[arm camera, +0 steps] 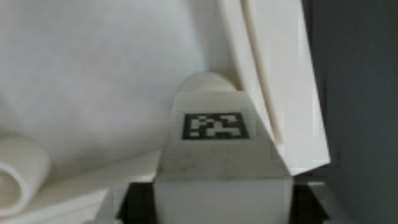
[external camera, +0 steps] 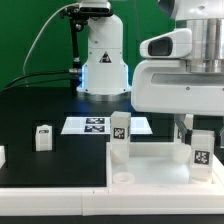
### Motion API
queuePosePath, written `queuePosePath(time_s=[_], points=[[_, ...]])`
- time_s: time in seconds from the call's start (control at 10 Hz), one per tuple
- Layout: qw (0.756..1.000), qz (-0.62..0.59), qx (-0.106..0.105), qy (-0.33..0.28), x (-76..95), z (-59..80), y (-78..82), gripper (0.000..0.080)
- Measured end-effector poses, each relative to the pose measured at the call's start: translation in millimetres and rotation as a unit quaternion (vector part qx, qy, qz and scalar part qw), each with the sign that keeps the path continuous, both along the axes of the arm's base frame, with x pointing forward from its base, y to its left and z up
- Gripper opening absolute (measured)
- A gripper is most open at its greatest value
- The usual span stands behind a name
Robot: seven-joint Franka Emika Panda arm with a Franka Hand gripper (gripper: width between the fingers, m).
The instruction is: Assemble square table
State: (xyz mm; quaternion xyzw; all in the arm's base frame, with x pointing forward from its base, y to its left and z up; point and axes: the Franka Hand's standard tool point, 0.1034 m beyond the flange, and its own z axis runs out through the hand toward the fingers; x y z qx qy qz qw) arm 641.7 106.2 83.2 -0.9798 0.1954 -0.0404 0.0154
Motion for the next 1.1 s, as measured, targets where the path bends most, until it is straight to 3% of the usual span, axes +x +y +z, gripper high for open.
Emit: queuePosePath(time_s=[0.2, 0.4, 0.8, 0.9, 1.1], points=[[0.998, -0.067, 0.006, 0.001, -0.2, -0.3, -0.1, 0.0285], [0.979, -0.201, 0.018, 0.005, -0.3, -0.9, -3.1, 0.0285], [0.854, -0.517, 0.059, 0.024, -2.5, -2.0, -0.3, 0.0285], [0.846, -0.53, 0.063, 0.026, -2.2, -1.8, -1.5, 0.0285], [0.854, -0.516, 0.061, 0.026, -2.6, -2.2, -1.5, 0.0285]])
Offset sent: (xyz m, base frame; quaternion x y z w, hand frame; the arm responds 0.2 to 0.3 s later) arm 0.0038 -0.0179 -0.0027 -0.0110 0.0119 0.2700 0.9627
